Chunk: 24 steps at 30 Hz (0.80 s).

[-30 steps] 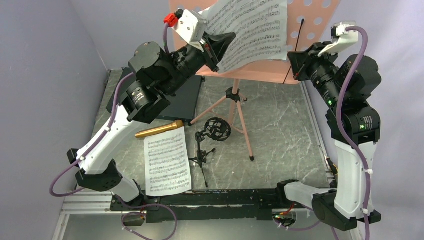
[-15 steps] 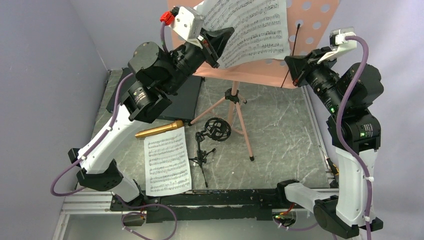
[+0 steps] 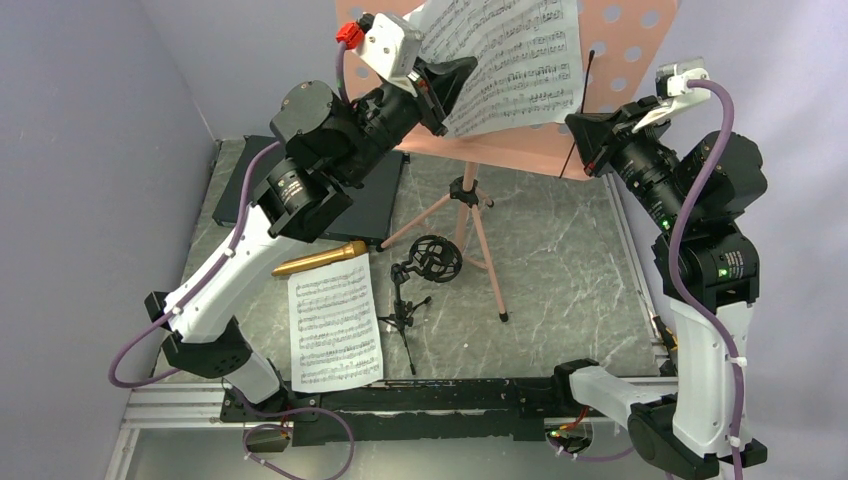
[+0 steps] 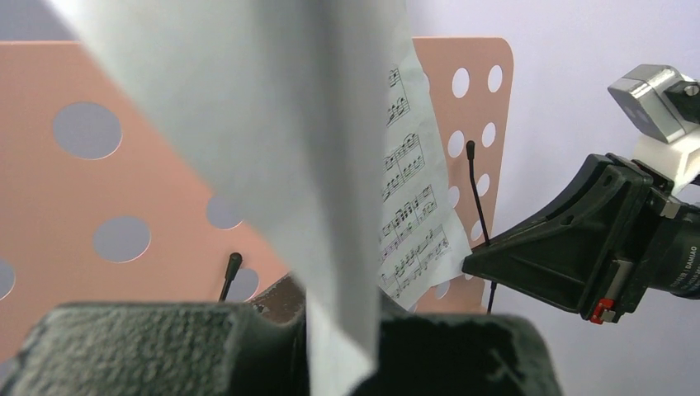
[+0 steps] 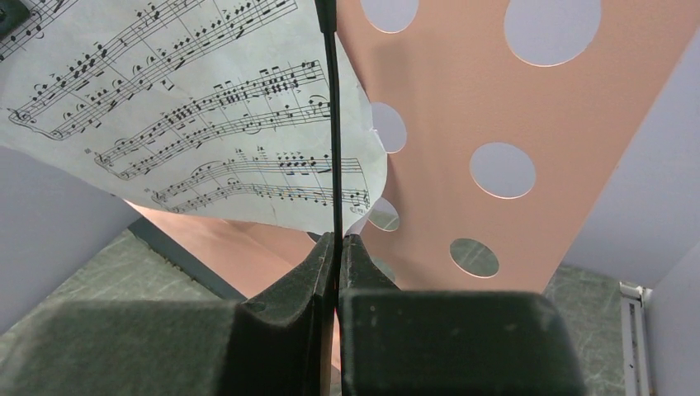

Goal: Set up the instrument practice props

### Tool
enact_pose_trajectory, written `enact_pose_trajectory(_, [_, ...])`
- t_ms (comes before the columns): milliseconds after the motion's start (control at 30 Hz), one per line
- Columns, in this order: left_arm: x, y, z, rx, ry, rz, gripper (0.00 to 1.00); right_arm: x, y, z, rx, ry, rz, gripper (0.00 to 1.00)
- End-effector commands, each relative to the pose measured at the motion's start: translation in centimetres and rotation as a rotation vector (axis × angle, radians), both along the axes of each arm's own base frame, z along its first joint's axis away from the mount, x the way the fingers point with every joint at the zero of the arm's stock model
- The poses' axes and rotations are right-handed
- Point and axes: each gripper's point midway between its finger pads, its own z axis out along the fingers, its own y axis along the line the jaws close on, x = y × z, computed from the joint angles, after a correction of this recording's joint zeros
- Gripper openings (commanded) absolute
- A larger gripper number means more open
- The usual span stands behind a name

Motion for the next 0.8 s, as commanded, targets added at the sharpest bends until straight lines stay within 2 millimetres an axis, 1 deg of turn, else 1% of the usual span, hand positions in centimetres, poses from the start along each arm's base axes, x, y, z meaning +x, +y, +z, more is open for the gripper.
enact_pose_trajectory(0, [-1.4, 0.2, 2.0, -0.03, -0.048, -0.05, 0.03, -0.7, 0.7, 2.0, -0.005, -0.081, 0.049, 0.0])
enact_pose_trajectory(200, [-1.7, -0.5, 1.8, -0.01, -0.058, -0.081, 0.03, -0.9, 1.3, 2.0, -0.016, -0.084, 0.088, 0.0])
enact_pose_trajectory(333, [-2.5, -1.2, 1.6, 0.008, -0.08, -0.133, 0.03, -0.9, 1.4, 1.9, -0.018, -0.076, 0.093, 0.0])
enact_pose_trajectory(467, [-2.8, -1.5, 1.7, 0.016, -0.093, -0.154, 0.03, -1.1, 1.8, 1.9, -0.022, -0.066, 0.119, 0.0])
enact_pose_trajectory(667, [-4.2, -2.0, 2.0, 0.018, -0.139, -0.225, 0.03, -1.4, 1.8, 2.0, -0.01, -0.054, 0.123, 0.0])
enact_pose_trajectory(767, [-4.6, -2.3, 2.0, 0.028, -0.154, -0.254, 0.03, -1.4, 1.8, 1.7, -0.008, -0.04, 0.124, 0.0])
